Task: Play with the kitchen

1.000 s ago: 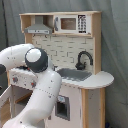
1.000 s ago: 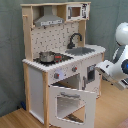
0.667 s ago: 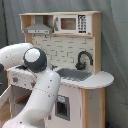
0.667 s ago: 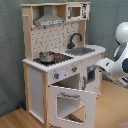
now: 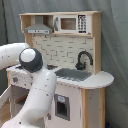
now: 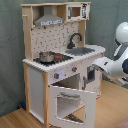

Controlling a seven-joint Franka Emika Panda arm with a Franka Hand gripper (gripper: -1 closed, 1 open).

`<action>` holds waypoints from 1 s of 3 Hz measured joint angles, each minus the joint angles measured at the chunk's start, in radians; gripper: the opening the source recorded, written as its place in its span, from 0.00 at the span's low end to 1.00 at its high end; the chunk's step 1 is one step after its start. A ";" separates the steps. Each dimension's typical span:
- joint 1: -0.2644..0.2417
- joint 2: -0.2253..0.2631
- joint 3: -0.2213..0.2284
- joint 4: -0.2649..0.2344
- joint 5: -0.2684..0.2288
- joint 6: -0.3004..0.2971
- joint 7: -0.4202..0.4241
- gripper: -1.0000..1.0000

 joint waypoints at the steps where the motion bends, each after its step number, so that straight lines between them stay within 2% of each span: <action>1: 0.073 -0.008 -0.055 0.046 -0.050 -0.016 -0.064 1.00; 2: 0.161 -0.013 -0.125 0.097 -0.103 -0.032 -0.129 1.00; 3: 0.224 -0.013 -0.176 0.132 -0.140 -0.044 -0.169 1.00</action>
